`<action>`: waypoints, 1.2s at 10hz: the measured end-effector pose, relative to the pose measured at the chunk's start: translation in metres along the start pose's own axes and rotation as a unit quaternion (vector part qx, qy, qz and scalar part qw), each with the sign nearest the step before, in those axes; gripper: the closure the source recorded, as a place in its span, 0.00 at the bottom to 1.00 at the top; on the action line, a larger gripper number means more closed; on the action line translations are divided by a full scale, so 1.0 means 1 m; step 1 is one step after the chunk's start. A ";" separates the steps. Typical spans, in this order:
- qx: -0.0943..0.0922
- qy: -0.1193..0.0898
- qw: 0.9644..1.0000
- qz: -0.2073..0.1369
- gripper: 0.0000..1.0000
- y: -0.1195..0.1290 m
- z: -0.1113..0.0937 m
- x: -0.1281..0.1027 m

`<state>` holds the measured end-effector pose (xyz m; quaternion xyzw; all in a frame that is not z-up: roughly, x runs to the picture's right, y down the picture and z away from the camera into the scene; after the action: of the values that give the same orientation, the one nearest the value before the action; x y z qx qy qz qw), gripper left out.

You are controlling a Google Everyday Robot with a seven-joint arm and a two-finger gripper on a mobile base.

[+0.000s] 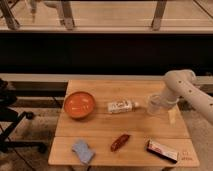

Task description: Pick up the ceramic cup

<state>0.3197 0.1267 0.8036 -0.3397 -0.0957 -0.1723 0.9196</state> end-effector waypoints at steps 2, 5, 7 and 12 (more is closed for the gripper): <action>0.000 0.001 1.000 -0.003 0.00 -0.001 0.001 0.002; 0.001 0.003 1.000 -0.007 0.00 -0.003 -0.003 0.003; 0.000 0.003 1.000 -0.008 0.00 -0.003 -0.002 0.004; -0.002 0.005 1.000 -0.014 0.00 -0.005 -0.002 0.007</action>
<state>0.3249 0.1204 0.8072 -0.3396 -0.0954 -0.1876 0.9167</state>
